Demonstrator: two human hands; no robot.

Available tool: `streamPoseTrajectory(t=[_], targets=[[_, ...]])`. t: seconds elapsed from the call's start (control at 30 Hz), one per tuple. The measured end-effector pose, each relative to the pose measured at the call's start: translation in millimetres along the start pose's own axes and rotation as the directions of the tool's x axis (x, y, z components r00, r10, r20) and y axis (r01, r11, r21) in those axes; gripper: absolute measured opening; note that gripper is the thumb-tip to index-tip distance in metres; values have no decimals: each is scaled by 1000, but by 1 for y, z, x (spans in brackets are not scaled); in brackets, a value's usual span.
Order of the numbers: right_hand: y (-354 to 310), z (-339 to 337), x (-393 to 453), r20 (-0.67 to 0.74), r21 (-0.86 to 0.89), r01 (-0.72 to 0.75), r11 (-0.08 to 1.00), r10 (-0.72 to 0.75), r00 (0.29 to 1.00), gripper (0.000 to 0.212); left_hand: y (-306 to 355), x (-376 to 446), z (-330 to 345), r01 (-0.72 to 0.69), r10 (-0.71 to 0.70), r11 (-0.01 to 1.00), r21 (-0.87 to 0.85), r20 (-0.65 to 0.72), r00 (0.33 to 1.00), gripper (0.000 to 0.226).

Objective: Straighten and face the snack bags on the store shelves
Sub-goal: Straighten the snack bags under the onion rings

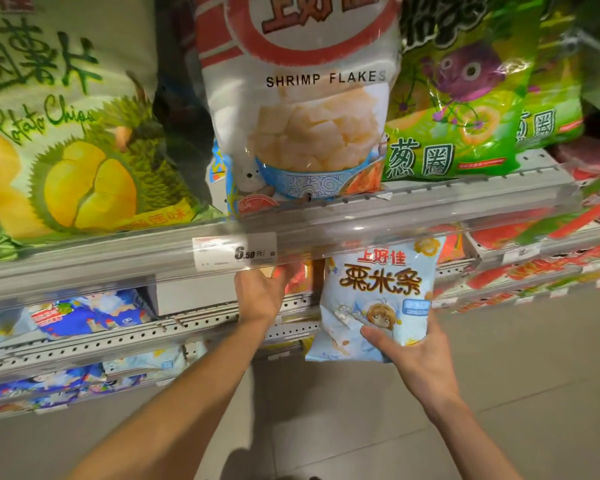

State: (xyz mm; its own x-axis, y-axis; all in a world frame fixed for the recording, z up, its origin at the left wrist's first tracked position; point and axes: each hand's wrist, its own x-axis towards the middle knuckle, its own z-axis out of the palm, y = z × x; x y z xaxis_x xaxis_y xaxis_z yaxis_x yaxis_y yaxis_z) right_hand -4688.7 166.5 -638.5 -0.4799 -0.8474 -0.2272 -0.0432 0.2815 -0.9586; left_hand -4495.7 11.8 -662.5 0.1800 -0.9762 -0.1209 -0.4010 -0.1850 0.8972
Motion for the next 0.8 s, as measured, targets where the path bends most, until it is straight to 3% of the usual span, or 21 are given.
streamPoseTrajectory(t=[0.13, 0.2, 0.3, 0.43, 0.57, 0.67, 0.8], targets=[[-6, 14, -4, 53, 26, 11, 1000, -12, 999, 55, -2, 0, -19, -39, 23, 995, 88, 177, 984, 43], [-8, 24, -7, 72, 48, 6, 999, -10, 997, 55, -6, -4, -30, -69, 46, 991, 113, 197, 979, 29], [-11, 44, -14, 116, 63, 12, 998, -19, 993, 57, -19, -14, -50, -121, 102, 987, 109, 167, 981, 15], [-15, 77, -26, 183, 52, 35, 998, -44, 982, 59, -52, -34, -93, -239, 229, 960, 147, 80, 970, 31], [-20, 123, -33, 214, 52, 50, 997, -60, 975, 60, -82, -53, -146, -440, 458, 842, 311, 16, 889, 32], [-28, 164, -32, 250, 49, 97, 994, -106, 962, 56, -99, -57, -185, -403, 444, 802, 440, 11, 896, 38], [-45, 217, -24, 226, 77, 141, 987, -155, 962, 65, -116, -51, -234, -277, 284, 689, 670, 102, 953, 61]])
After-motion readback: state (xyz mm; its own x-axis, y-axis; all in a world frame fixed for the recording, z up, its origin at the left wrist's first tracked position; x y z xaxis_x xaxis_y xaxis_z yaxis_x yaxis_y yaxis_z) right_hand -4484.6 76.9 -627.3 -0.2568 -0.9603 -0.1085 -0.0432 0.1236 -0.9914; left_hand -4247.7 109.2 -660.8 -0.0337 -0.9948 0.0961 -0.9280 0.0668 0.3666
